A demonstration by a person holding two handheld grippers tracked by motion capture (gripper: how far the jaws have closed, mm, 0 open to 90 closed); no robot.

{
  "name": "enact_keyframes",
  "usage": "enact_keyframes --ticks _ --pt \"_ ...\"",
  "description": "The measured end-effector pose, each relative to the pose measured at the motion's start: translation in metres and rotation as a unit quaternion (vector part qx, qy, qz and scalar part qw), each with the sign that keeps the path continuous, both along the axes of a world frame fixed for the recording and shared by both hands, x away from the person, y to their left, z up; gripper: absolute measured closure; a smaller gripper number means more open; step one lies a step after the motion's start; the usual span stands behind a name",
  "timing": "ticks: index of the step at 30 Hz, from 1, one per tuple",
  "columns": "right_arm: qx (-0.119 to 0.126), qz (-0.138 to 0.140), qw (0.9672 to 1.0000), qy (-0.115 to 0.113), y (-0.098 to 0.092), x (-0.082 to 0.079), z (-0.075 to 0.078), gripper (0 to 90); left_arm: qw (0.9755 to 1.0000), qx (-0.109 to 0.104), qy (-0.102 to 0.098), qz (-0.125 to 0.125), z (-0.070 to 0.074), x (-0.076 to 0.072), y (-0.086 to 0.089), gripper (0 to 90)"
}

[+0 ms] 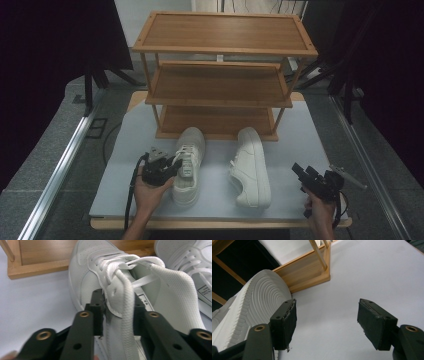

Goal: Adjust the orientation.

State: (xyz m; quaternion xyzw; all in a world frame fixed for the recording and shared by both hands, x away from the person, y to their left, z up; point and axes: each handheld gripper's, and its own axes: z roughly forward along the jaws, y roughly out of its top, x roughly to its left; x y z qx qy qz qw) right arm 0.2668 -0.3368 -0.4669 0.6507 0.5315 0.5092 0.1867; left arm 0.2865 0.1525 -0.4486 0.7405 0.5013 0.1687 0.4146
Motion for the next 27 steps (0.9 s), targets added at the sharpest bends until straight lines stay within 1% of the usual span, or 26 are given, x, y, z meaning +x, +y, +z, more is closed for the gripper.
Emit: enact_keyframes --ticks 2,4,8,9,12,14,16,17,18,19,20,21,22,23,24,25,26,27 --pt "-0.001 -0.001 1.0000 0.000 -0.001 0.000 0.000 31.7 0.9999 0.010 -0.001 -0.003 0.002 -0.001 0.004 77.0" --pt "-0.002 -0.002 1.0000 0.000 -0.001 0.000 0.000 31.7 0.9999 0.010 0.002 -0.005 0.003 0.000 0.013 78.8" --pt "-0.003 -0.002 1.0000 0.000 0.000 0.000 0.000 31.7 0.9997 -0.017 0.017 -0.010 0.003 0.004 0.035 78.6" --pt "-0.004 -0.002 1.0000 0.000 0.000 0.000 -0.001 31.8 0.9996 -0.018 0.016 -0.011 0.002 0.004 0.038 78.6" --pt "-0.006 0.001 1.0000 0.001 0.001 0.001 -0.001 31.8 0.9998 -0.016 0.012 -0.008 0.002 0.003 0.043 78.8" --pt "-0.010 0.003 0.9999 -0.001 0.003 0.000 0.000 32.0 0.9997 -0.022 0.010 -0.010 0.001 0.003 0.046 78.7" --pt "-0.013 0.005 0.9999 -0.003 0.003 0.000 0.001 32.2 0.9997 -0.022 0.009 -0.011 0.001 0.003 0.045 78.5" --pt "-0.021 0.010 0.9997 -0.006 0.006 0.000 0.003 32.6 0.9996 -0.021 0.008 -0.015 0.001 0.002 0.043 76.3" --pt "-0.021 0.010 0.9997 -0.006 0.006 0.000 0.003 32.6 0.9995 -0.023 0.008 -0.020 0.000 0.002 0.041 76.3" --pt "-0.026 0.013 0.9995 -0.010 0.007 0.000 0.004 32.8 0.9996 -0.019 0.009 -0.020 0.001 0.002 0.040 73.8" --pt "-0.038 0.025 0.9988 -0.020 0.011 -0.001 0.008 33.6 0.9992 -0.032 0.011 -0.018 0.001 0.003 0.042 62.8" --pt "-0.046 0.032 0.9981 -0.027 0.014 -0.001 0.011 33.7 0.9991 -0.039 0.010 -0.013 0.001 0.003 0.044 56.9" --pt "-0.046 0.032 0.9981 -0.027 0.014 -0.001 0.011 33.7 0.9991 -0.039 0.010 -0.013 0.001 0.003 0.044 51.8" --pt "-0.054 0.039 0.9973 -0.032 0.017 -0.001 0.014 33.7 0.9993 -0.036 0.003 -0.008 0.002 0.003 0.045 51.8" --pt "-0.068 0.054 0.9955 -0.039 0.023 -0.001 0.019 33.7 0.9994 -0.034 -0.002 -0.007 0.003 0.002 0.046 47.0" --pt "-0.074 0.061 0.9945 -0.042 0.026 -0.001 0.021 33.8 0.9993 -0.034 -0.009 -0.012 0.004 0.001 0.047 44.6" --pt "-0.087 0.070 0.9926 -0.048 0.032 -0.001 0.024 34.3 0.9991 -0.037 -0.015 -0.015 0.005 0.000 0.048 41.5" --pt "-0.095 0.073 0.9914 -0.052 0.036 -0.001 0.025 34.9 0.9989 -0.039 -0.021 -0.017 0.006 -0.002 0.049 40.1"
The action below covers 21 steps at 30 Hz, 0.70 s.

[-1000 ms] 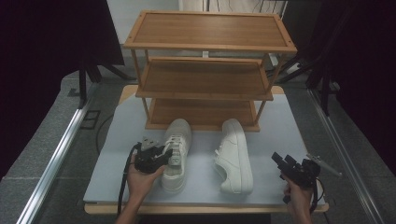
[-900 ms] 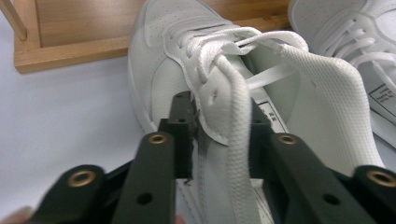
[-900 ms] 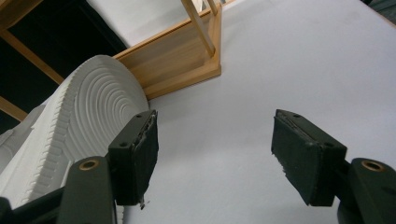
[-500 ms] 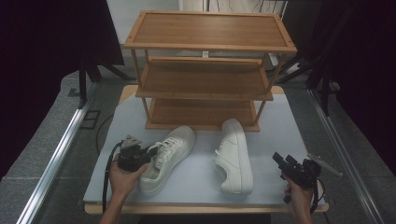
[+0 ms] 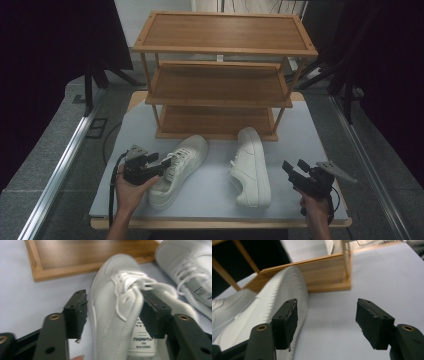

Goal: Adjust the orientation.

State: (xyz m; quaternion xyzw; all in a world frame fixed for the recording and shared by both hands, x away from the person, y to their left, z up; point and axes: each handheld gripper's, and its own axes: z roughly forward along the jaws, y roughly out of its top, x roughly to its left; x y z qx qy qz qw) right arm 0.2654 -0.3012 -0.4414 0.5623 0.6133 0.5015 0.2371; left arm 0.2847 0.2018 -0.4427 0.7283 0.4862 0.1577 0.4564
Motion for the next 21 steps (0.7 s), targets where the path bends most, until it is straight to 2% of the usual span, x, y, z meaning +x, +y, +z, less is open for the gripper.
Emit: enact_keyframes --ticks 4,8,12,13,14,15,16,19,21 --pt "-0.026 0.034 0.9990 -0.016 0.017 -0.003 0.009 46.6 0.9988 -0.036 -0.031 -0.010 0.007 -0.008 0.010 38.0" --pt "-0.031 0.078 0.9961 -0.026 0.033 -0.014 0.022 55.5 0.9972 -0.052 -0.048 -0.024 0.012 -0.012 0.012 35.7" --pt "-0.025 0.118 0.9920 -0.037 0.051 -0.018 0.032 64.9 0.9969 -0.048 -0.051 -0.035 0.015 -0.012 0.007 34.9" --pt "-0.029 0.132 0.9897 -0.045 0.057 -0.019 0.035 66.9 0.9971 -0.044 -0.053 -0.033 0.016 -0.013 0.006 34.7" --pt "-0.031 0.147 0.9872 -0.054 0.063 -0.023 0.038 69.7 0.9967 -0.041 -0.065 -0.025 0.022 -0.018 0.002 34.9" --pt "-0.033 0.156 0.9856 -0.056 0.066 -0.025 0.039 70.7 0.9967 -0.041 -0.065 -0.025 0.022 -0.018 0.002 34.9" --pt "-0.033 0.156 0.9856 -0.056 0.066 -0.025 0.039 70.7 0.9962 -0.038 -0.073 -0.027 0.025 -0.021 0.000 34.9" --pt "-0.049 0.191 0.9791 -0.052 0.075 -0.029 0.038 76.2 0.9962 -0.024 -0.077 -0.032 0.034 -0.030 -0.006 35.0" --pt "-0.062 0.206 0.9755 -0.047 0.080 -0.030 0.036 80.6 0.9965 -0.028 -0.071 -0.035 0.034 -0.032 -0.007 35.1"
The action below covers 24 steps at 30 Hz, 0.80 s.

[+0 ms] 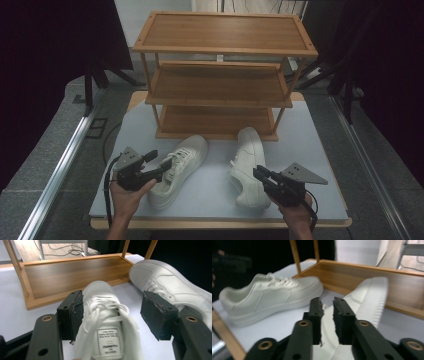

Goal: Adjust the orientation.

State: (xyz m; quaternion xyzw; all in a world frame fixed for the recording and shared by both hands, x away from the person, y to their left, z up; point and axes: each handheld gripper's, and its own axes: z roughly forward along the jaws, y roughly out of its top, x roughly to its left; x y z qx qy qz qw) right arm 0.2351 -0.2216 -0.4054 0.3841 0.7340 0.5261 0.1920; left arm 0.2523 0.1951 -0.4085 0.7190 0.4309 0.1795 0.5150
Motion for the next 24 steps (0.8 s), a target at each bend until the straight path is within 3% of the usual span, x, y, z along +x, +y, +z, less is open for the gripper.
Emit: enact_keyframes --ticks 3,8,9,10,12,16,17,24 --pt "-0.030 0.017 0.9994 -0.001 0.006 -0.003 -0.004 86.4 0.9999 -0.008 0.015 0.004 -0.004 -0.001 0.000 35.1" --pt "-0.044 0.040 0.9982 0.011 0.016 -0.001 -0.012 89.7 0.9997 0.012 0.020 -0.004 -0.012 0.002 0.001 35.5" --pt "-0.060 0.048 0.9970 0.012 0.026 -0.001 -0.015 89.8 0.9997 0.013 0.021 -0.005 -0.014 0.003 0.002 35.6" --pt "-0.060 0.048 0.9970 0.012 0.026 -0.001 -0.015 89.8 0.9997 0.008 0.025 -0.005 -0.016 0.005 0.003 35.6" --pt "-0.082 0.061 0.9947 0.013 0.035 -0.002 -0.020 89.7 0.9995 -0.009 0.030 -0.005 -0.018 0.006 0.003 35.7" --pt "-0.116 0.059 0.9911 0.031 0.045 0.000 -0.036 89.7 0.9993 -0.013 0.033 -0.013 -0.018 0.008 0.002 35.8" --pt "-0.107 0.060 0.9920 0.031 0.045 -0.001 -0.038 89.7 0.9993 -0.013 0.032 -0.014 -0.018 0.007 0.001 35.7" --pt "-0.111 0.052 0.9921 0.023 0.038 -0.005 -0.035 89.7 0.9990 -0.025 0.035 -0.015 -0.013 0.003 0.001 35.2"
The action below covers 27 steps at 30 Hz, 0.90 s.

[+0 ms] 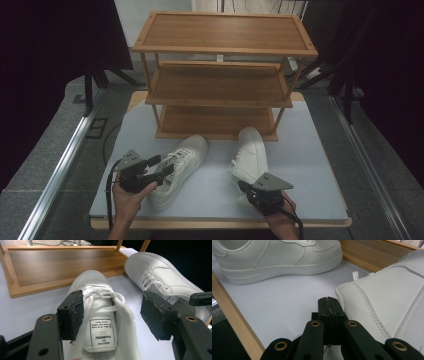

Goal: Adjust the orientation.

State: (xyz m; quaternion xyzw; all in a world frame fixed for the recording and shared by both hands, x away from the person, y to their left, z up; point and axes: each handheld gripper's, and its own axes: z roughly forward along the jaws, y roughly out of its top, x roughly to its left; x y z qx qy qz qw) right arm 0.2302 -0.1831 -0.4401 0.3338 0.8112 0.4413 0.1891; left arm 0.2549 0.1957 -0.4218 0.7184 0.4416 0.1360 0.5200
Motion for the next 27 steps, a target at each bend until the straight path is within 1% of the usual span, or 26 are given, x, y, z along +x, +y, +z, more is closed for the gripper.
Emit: enact_keyframes --ticks 3,4,7,11,15,17,19,20,21,22,24,25,26,27 --pt "0.010 -0.004 0.9999 -0.005 -0.008 -0.004 0.003 89.7 1.0000 -0.004 0.004 -0.003 -0.001 0.001 -0.003 35.2" --pt "0.017 -0.005 0.9998 -0.003 -0.013 -0.005 0.005 89.8 1.0000 -0.002 0.005 -0.003 -0.002 0.002 -0.003 35.2" --pt "0.030 -0.012 0.9995 -0.004 -0.021 -0.006 0.007 89.8 1.0000 -0.008 0.005 -0.001 -0.003 0.004 -0.004 35.2" --pt "0.033 -0.032 0.9989 -0.008 -0.032 -0.007 0.014 89.9 0.9999 -0.013 0.010 -0.001 -0.004 0.005 -0.002 35.2" --pt "0.052 -0.051 0.9974 -0.004 -0.047 -0.007 0.017 89.9 0.9997 -0.021 0.010 -0.001 -0.003 0.004 0.000 35.3" --pt "0.060 -0.057 0.9966 -0.007 -0.054 -0.007 0.018 89.9 0.9996 -0.026 0.009 -0.001 -0.002 0.003 0.002 35.3" --pt "0.058 -0.067 0.9960 -0.012 -0.060 -0.007 0.017 89.9 0.9996 -0.028 0.010 0.000 -0.002 0.003 0.002 35.3" --pt "0.056 -0.076 0.9955 -0.012 -0.064 -0.005 0.016 90.0 0.9995 -0.028 0.011 -0.001 -0.003 0.004 0.002 35.3" --pt "0.050 -0.095 0.9941 -0.014 -0.069 -0.004 0.015 90.0 0.9995 -0.030 0.012 0.000 -0.003 0.004 0.002 35.3" --pt "0.053 -0.106 0.9929 -0.011 -0.075 -0.001 0.013 90.0 0.9995 -0.030 0.013 0.000 -0.004 0.005 0.002 35.4" --pt "0.078 -0.119 0.9899 0.004 -0.092 0.004 0.007 90.0 0.9994 -0.031 0.015 -0.001 -0.005 0.005 0.002 35.4" --pt "0.101 -0.131 0.9861 0.019 -0.111 0.007 0.000 89.9 0.9994 -0.030 0.016 0.000 -0.005 0.006 0.001 35.4" --pt "0.101 -0.131 0.9861 0.019 -0.111 0.007 0.000 89.9 0.9994 -0.030 0.016 0.000 -0.005 0.006 0.001 35.4" --pt "0.105 -0.137 0.9847 0.025 -0.117 0.008 -0.002 89.9 0.9994 -0.030 0.016 0.000 -0.006 0.006 0.001 35.4"
